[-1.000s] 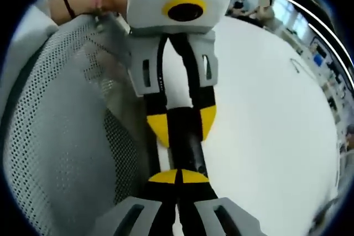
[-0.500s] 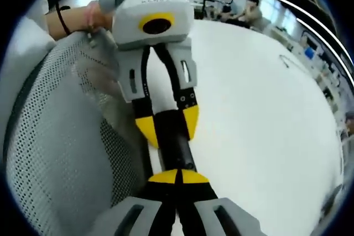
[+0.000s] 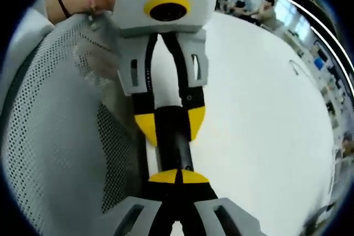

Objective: Press the specified remote control buttons in sequence, fully releasing each button before pressing the next.

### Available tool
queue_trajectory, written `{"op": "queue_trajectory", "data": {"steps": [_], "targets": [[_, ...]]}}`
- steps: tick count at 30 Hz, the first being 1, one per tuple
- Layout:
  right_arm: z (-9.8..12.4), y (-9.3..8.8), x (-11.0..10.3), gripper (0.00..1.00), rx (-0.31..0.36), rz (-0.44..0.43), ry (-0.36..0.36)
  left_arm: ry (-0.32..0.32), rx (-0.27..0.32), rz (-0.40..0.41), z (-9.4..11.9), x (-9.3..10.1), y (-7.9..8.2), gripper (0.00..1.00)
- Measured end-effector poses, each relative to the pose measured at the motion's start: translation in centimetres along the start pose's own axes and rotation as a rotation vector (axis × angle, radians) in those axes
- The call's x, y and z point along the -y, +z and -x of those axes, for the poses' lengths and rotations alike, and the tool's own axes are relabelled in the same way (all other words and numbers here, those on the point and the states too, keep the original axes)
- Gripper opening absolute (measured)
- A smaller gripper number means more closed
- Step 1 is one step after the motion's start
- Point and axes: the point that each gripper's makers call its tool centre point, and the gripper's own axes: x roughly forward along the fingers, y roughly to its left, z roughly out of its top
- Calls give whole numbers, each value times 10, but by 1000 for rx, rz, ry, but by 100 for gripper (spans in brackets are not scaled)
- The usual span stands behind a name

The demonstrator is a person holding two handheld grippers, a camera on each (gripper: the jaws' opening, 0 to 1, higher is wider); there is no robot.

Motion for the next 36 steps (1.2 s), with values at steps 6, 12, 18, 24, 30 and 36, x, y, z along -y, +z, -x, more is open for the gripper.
{"op": "queue_trajectory", "data": {"steps": [6, 12, 18, 24, 30, 36], "targets": [[1, 0, 1, 0, 66, -97, 20, 1, 0, -1, 0, 0, 0, 25], [4, -4, 10, 0, 140, -211, 66, 5, -1, 0, -1, -1, 0, 25], [0, 3, 11, 0, 118, -173, 84, 4, -1, 2, 0, -1, 0, 25], [-2, 2, 12, 0, 61, -189, 119, 4, -1, 2, 0, -1, 0, 25], [-8, 3, 19, 0, 17, -265, 139, 6, -3, 0, -1, -1, 0, 24], [-7, 1, 16, 0, -8, -287, 145, 6, -2, 0, -1, -1, 0, 24]]}}
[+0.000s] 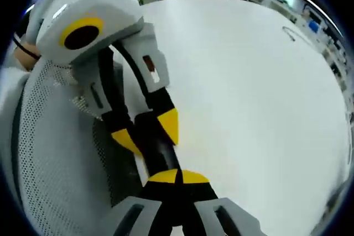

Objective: Press the specified remote control buttons in sequence, fully releasing each button before pressing the next.

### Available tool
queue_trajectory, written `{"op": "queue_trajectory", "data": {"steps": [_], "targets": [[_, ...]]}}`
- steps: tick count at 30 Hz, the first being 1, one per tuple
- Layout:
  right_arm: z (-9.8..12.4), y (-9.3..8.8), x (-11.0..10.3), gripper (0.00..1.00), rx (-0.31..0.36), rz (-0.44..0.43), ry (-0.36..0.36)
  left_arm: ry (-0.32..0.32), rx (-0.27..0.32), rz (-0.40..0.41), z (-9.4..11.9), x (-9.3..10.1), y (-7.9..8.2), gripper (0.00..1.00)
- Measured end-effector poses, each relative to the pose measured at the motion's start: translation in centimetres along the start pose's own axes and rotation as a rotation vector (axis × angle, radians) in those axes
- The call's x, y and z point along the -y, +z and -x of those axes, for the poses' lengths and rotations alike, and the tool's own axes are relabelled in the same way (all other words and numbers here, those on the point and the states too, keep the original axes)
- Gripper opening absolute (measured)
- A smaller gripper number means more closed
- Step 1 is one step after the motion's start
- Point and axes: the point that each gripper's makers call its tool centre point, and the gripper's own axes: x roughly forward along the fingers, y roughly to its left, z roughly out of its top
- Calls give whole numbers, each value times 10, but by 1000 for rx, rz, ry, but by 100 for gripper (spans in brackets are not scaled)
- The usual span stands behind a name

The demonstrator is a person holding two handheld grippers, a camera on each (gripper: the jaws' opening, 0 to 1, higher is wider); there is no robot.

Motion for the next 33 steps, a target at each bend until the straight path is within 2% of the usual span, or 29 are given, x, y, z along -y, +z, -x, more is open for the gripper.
{"op": "queue_trajectory", "data": {"steps": [2, 6, 9, 15, 17, 18, 19, 23, 26, 28, 29, 31, 33], "targets": [[1, -1, 0, 0, 27, 6, -11, 0, -1, 0, 0, 0, 0, 24], [4, 1, -1, 0, 159, -16, -8, 0, 0, 0, 0, 0, 0, 24], [7, -4, -4, 0, 159, -26, 5, -2, -1, -3, 0, 1, 0, 24], [8, 7, -20, 0, 195, 23, 22, -3, -1, -3, 0, 1, 0, 24], [6, 10, -20, 0, 187, 61, 8, -3, -2, -4, 0, 1, 0, 24], [2, 5, -19, 0, 142, 98, 0, -3, -1, -3, 0, 1, 0, 24], [0, 5, -18, 0, 129, 134, -17, -3, -2, -3, 0, 1, 0, 24], [2, 6, -20, 0, 91, 196, -39, -4, -1, -3, 0, 1, 0, 24], [1, 7, -20, 0, 70, 201, -48, -4, -1, -3, 0, 1, 1, 24], [0, 6, -19, 0, 36, 240, -73, -4, -1, -2, 0, 1, 0, 24], [0, 7, -19, 0, 18, 289, -94, -4, -1, -3, 0, 1, 0, 24], [-1, 8, -19, 0, 21, 322, -121, -4, -2, -4, 0, 0, 0, 24], [0, 7, -19, 0, 53, 306, -119, -3, -2, -2, 0, 0, 0, 24]]}}
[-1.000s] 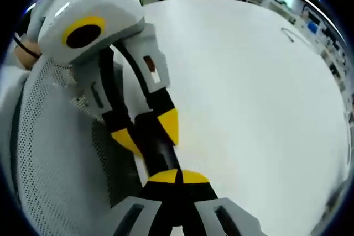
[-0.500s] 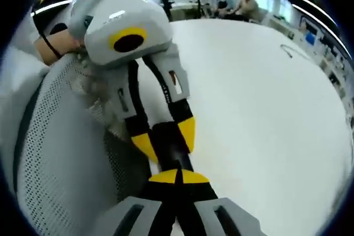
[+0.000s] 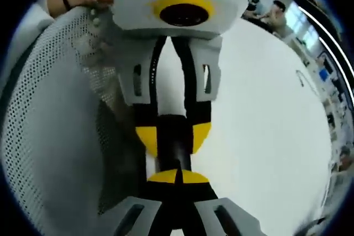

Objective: Press the specified remote control buttons in sequence, fully releasing each button before pressing the next.

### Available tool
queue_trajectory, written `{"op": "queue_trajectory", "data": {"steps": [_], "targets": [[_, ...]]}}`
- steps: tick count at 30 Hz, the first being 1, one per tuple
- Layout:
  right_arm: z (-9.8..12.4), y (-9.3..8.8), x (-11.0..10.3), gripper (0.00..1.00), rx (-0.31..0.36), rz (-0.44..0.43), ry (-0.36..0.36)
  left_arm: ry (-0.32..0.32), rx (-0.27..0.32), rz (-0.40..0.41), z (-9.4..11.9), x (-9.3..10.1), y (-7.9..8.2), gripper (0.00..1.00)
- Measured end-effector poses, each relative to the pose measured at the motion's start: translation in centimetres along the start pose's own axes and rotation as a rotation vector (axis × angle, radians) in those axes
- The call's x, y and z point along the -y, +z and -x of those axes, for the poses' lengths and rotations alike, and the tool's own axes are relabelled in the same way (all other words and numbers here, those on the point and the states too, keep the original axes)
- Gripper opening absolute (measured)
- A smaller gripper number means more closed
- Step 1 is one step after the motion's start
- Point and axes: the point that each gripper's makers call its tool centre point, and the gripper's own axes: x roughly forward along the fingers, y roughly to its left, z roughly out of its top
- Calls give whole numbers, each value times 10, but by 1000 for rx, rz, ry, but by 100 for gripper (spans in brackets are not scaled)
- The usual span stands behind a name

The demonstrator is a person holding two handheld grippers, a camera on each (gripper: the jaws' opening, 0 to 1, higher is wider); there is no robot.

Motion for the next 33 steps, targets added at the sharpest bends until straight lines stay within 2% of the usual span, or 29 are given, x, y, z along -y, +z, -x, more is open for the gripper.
{"op": "queue_trajectory", "data": {"steps": [3, 7, 11, 14, 18, 22, 33], "targets": [[1, 0, 1, 0, 55, -55, 3, 0, 0, -1, 0, 0, 0, 24], [3, 0, 0, 0, 87, -54, 15, 1, 1, 0, 0, 0, 0, 24], [2, 5, -5, 0, 98, -8, 27, 1, 1, 0, 0, 0, 0, 24], [0, 6, -4, 0, 72, 26, 24, 1, 2, 0, 0, 0, 0, 24], [-1, 6, -2, 0, 46, 26, 26, 1, 2, 1, 0, 0, 0, 24], [-2, 6, -1, 0, 14, -9, 43, -1, 3, 3, 0, 0, 0, 24], [-1, 6, 1, 0, 43, -8, 55, 9, 3, 10, 0, -1, -1, 24]]}}
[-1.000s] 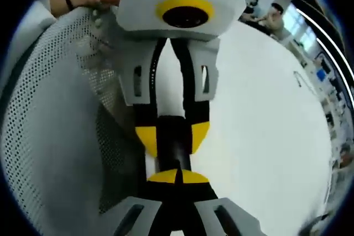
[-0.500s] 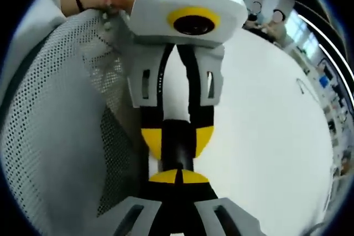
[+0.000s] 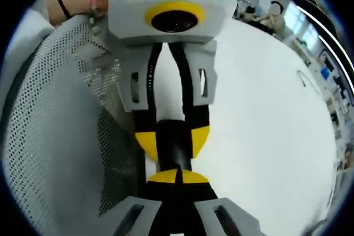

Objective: Press the specified remote control buttons in sequence, fully releasing each button before pressing the next.

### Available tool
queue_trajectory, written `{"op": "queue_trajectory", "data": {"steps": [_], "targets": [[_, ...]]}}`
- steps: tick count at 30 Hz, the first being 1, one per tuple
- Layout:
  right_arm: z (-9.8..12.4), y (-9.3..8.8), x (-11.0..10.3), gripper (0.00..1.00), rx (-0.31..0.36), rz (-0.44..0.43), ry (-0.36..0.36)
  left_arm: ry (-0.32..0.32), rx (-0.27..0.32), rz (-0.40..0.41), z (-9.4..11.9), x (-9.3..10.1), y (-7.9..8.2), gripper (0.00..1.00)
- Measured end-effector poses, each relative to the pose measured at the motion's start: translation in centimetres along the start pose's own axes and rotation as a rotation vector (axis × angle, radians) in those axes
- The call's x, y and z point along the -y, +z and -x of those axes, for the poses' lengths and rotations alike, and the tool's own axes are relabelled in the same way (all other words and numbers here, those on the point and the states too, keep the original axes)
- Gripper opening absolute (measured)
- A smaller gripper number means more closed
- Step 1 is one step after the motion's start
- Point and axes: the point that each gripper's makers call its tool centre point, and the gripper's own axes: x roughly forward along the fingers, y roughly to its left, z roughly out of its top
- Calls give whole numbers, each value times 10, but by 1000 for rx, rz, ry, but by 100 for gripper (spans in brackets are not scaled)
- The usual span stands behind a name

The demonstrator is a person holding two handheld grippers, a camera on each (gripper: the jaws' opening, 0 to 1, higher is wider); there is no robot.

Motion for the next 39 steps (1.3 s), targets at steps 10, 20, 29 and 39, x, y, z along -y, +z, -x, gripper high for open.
{"op": "queue_trajectory", "data": {"steps": [10, 20, 29, 39], "targets": [[-4, 12, -7, 0, 49, 21, -2, -2, 1, -2, 1, 1, 0, 24], [-3, 6, -2, 0, 3, 10, -17, -11, 3, -4, 0, 3, 1, 24], [-1, 4, -6, 0, -27, -1, -22, -25, 9, -5, -1, 4, 2, 24], [-3, 3, -7, 0, -24, -38, -40, -22, 3, -15, -2, 5, 1, 24]]}}
